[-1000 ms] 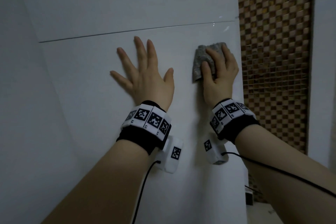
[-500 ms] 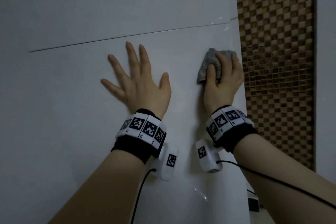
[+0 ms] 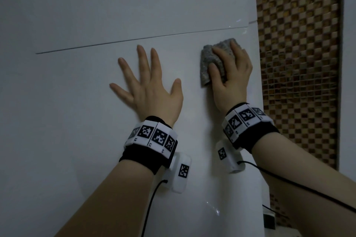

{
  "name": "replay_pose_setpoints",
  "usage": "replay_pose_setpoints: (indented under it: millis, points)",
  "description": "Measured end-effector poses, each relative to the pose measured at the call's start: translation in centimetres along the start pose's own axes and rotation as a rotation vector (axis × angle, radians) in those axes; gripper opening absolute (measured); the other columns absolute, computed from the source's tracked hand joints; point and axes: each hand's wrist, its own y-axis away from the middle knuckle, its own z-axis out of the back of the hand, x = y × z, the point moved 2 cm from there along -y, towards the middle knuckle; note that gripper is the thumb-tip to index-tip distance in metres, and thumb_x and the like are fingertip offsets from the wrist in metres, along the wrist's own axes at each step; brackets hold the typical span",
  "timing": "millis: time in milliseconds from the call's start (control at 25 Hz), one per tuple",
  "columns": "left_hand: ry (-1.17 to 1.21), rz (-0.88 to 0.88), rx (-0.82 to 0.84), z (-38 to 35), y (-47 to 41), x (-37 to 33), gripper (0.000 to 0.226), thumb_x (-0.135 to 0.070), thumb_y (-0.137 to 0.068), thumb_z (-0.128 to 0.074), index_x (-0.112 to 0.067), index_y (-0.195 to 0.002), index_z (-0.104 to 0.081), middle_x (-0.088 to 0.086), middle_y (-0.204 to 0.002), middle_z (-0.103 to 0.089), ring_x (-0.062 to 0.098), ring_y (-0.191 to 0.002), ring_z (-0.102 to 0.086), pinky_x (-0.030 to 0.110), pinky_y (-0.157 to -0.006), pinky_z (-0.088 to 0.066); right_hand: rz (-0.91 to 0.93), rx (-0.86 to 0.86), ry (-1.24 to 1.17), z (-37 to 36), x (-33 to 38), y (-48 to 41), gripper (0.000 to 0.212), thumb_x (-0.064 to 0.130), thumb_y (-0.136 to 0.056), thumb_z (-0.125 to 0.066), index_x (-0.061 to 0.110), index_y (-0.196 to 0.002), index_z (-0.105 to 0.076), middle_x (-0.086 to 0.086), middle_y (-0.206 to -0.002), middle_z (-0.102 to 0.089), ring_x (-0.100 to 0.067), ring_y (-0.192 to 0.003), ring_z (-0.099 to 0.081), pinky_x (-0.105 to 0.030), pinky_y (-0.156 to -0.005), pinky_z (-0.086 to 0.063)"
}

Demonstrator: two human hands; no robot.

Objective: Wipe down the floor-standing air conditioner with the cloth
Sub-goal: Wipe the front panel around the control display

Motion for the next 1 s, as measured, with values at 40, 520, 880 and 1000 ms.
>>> replay_pose_setpoints:
  millis: [40,520,880,1000]
  points:
    - [0.005,0.001,-0.001,0.0,0.0,0.0,0.082,-0.055,-0.084,-0.049,-0.034,-0.151,-0.007,-0.012,-0.159,0.009,0.029,-0.145,0.017,0.063,-0.107,0.013,-0.027,-0.025,-0.008,0.3,-0.4,-0.6,0.035,0.025,-0.093,-0.054,0.023,-0.128,-0.054,-0.006,-0.150,-0.030,-0.031,-0.138,-0.021,-0.045,-0.115,-0.017]
    - [-0.003,-0.002,0.004,0.0,-0.1,0.1,0.081,-0.054,-0.084,-0.047,-0.034,-0.151,-0.006,-0.013,-0.158,0.011,0.028,-0.144,0.019,0.059,-0.105,0.019,-0.221,-0.156,0.034,0.4,0.6,-2.9,0.038,0.029,-0.094,-0.050,0.021,-0.131,-0.052,-0.010,-0.149,-0.031,-0.031,-0.138,-0.025,-0.040,-0.114,-0.015]
    - [0.013,-0.006,-0.005,0.0,0.0,0.2,0.082,-0.052,-0.083,-0.048,-0.033,-0.151,-0.007,-0.013,-0.159,0.010,0.028,-0.144,0.018,0.058,-0.104,0.021,-0.217,-0.171,0.051,0.5,1.0,-3.0,0.038,0.027,-0.094,-0.052,0.018,-0.130,-0.053,-0.011,-0.148,-0.033,-0.032,-0.136,-0.028,-0.040,-0.113,-0.017]
    - [0.004,-0.005,0.003,0.0,-0.1,0.2,0.082,-0.052,-0.084,-0.047,-0.033,-0.151,-0.005,-0.013,-0.158,0.012,0.028,-0.144,0.019,0.058,-0.104,0.020,-0.044,-0.019,0.039,-1.0,2.5,-1.2,0.036,0.027,-0.093,-0.054,0.024,-0.129,-0.053,-0.006,-0.150,-0.030,-0.032,-0.138,-0.021,-0.039,-0.116,-0.015]
